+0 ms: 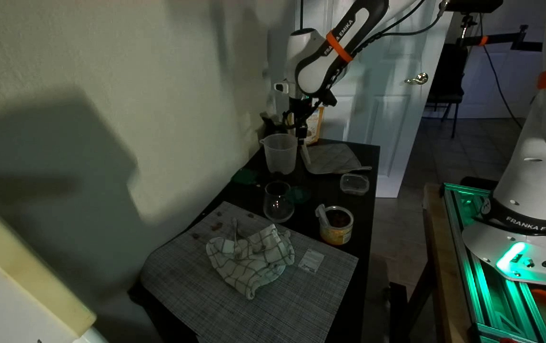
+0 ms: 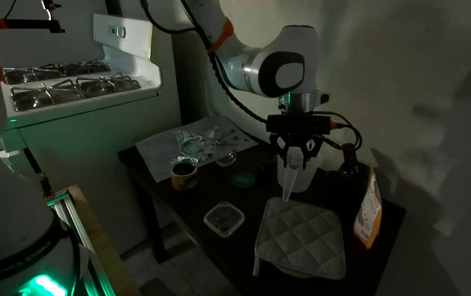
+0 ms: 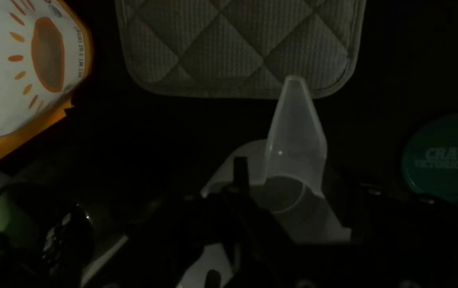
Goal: Pour the contents in the jug into the clear bowl.
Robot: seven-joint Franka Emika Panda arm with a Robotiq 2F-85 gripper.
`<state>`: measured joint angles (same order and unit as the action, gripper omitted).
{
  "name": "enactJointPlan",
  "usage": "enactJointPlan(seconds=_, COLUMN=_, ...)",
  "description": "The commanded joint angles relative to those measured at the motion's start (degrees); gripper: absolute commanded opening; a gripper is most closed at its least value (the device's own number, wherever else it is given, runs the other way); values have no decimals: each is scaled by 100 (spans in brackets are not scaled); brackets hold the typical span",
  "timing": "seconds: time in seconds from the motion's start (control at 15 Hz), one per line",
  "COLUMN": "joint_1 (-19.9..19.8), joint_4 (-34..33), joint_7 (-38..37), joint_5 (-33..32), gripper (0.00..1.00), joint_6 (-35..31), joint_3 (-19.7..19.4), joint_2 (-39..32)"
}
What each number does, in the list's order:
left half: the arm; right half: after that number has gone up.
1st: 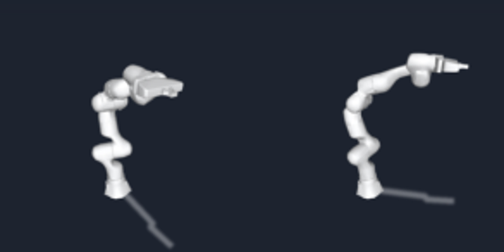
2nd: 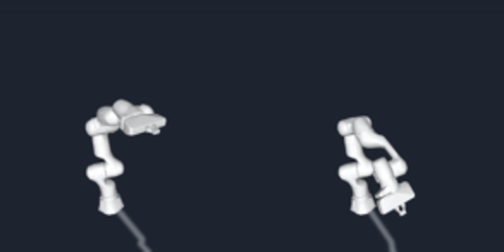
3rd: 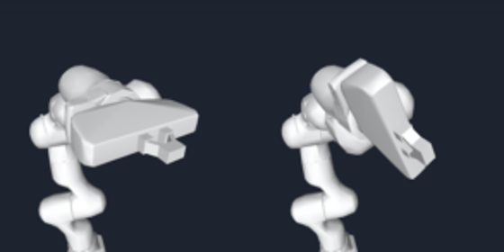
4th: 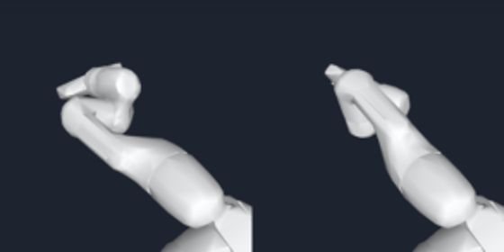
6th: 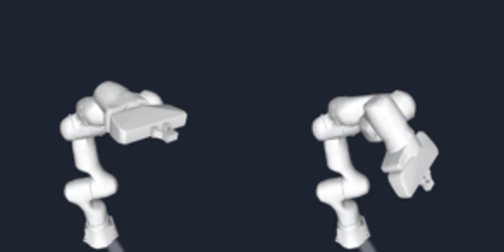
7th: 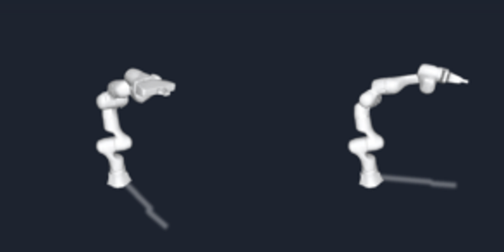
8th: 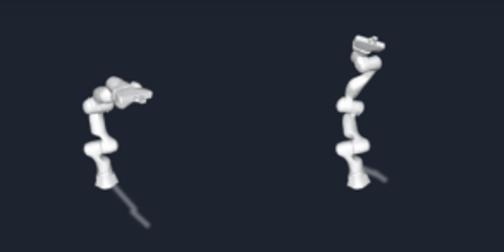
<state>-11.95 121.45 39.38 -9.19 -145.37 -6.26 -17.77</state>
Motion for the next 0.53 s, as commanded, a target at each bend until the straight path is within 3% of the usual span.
enactJointPlan(seconds=0.0, joint_1=-77, joint_4=-30, joint_7=129, joint_5=56, gripper=84, joint_6=225, joint_3=93, joint_2=146)
enactJointPlan(seconds=0.13, joint_1=35, joint_4=272, joint_7=65, joint_5=-272, gripper=100, joint_6=293, joint_3=-7, joint_2=661)
enactJointPlan(seconds=0.4, joint_1=134, joint_4=1061, joint_7=644, joint_5=-1279, gripper=100, joint_6=203, joint_3=-85, joint_2=2009)
enactJointPlan(seconds=0.47, joint_1=122, joint_4=428, joint_7=402, joint_5=-943, gripper=100, joint_6=209, joint_3=-76, joint_2=1197)
